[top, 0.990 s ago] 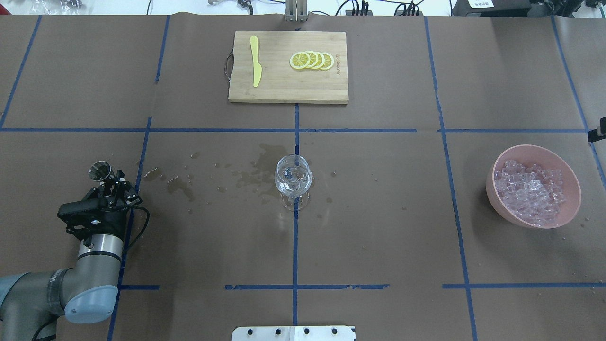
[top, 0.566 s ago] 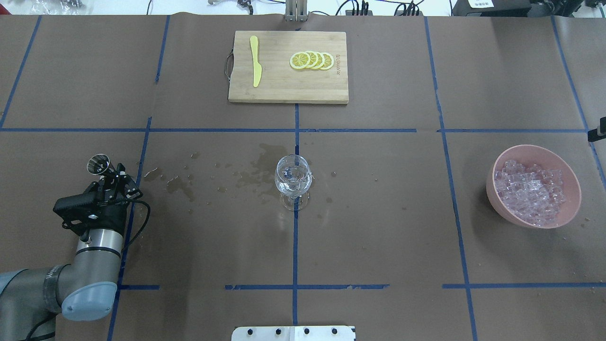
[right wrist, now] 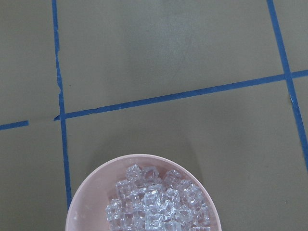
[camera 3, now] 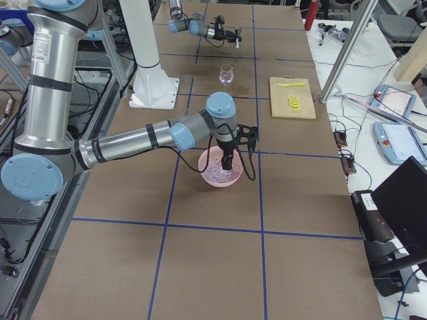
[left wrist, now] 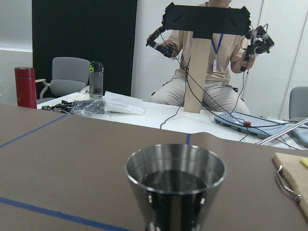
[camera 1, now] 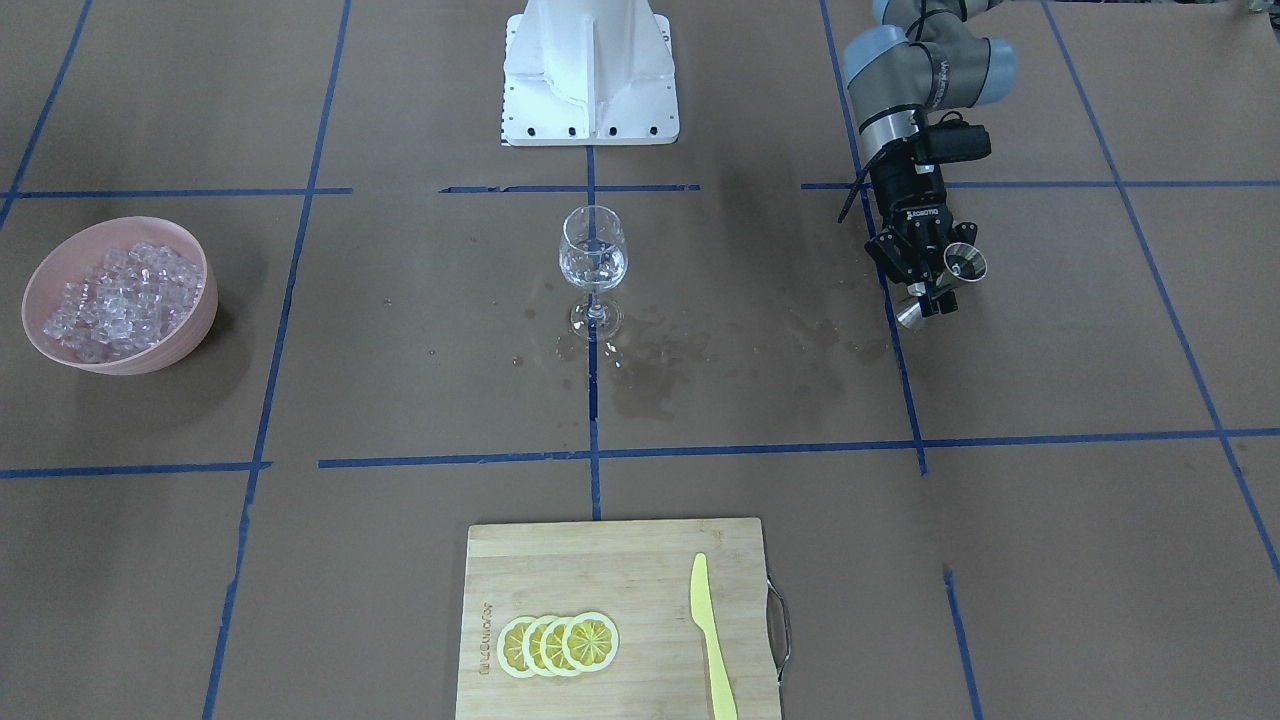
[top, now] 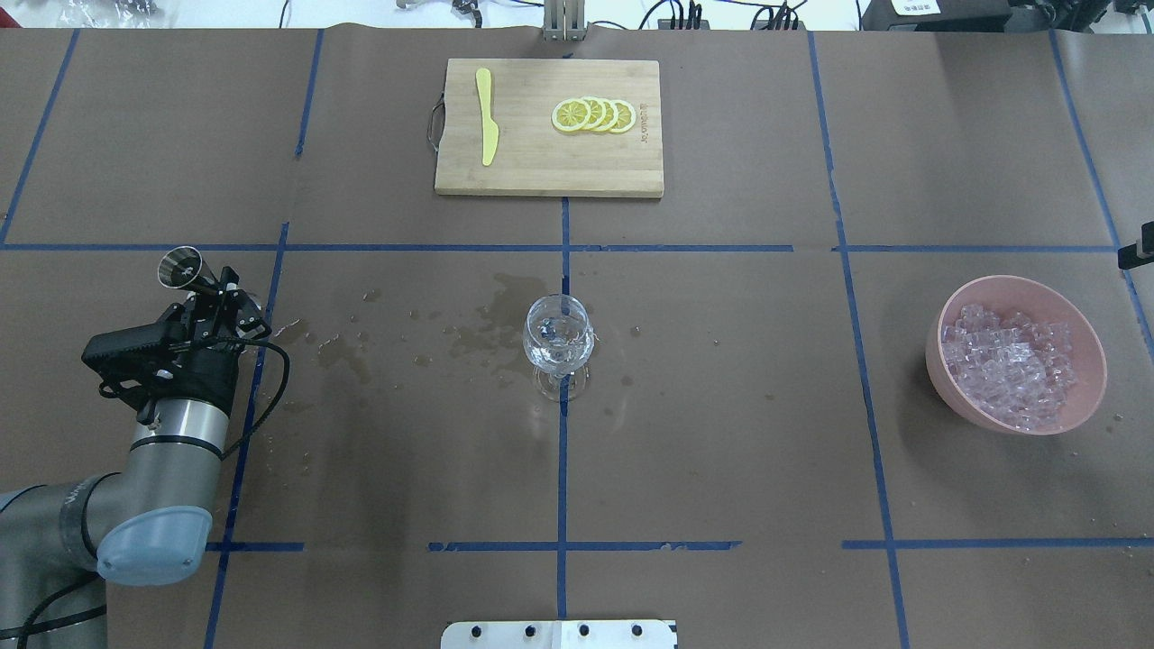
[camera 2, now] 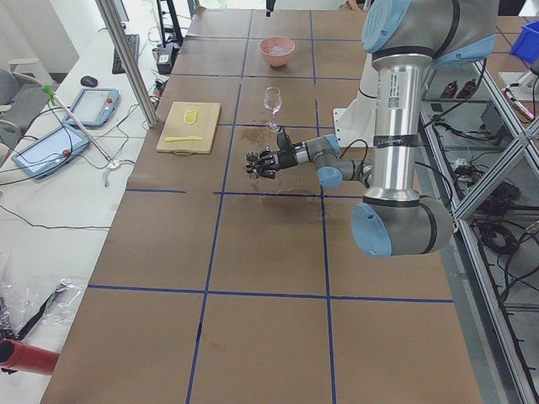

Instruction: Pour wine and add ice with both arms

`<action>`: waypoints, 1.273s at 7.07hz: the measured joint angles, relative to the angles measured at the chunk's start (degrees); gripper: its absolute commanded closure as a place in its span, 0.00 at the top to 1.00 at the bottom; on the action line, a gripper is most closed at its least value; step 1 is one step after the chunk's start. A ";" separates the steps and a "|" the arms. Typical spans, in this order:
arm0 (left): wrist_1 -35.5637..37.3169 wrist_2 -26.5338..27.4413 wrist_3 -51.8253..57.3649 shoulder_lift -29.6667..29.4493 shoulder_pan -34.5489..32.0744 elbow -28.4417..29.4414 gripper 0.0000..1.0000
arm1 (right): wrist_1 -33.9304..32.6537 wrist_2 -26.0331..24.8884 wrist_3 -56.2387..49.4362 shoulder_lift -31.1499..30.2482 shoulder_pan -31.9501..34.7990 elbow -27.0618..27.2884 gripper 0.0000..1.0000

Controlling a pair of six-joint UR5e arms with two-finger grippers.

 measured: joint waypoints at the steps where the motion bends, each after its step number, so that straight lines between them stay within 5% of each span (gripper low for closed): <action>1: -8.35 -0.04 6.94 0.21 -0.56 0.62 0.00 | 0.01 0.05 -0.04 0.03 0.00 0.03 1.00; 3: -19.33 -0.12 16.69 0.19 -1.57 1.93 0.00 | 0.01 0.06 -0.03 0.14 0.00 0.18 1.00; 9: -21.66 -0.52 32.22 -5.76 -4.17 2.33 0.00 | -0.06 -0.05 0.30 0.18 0.00 0.91 1.00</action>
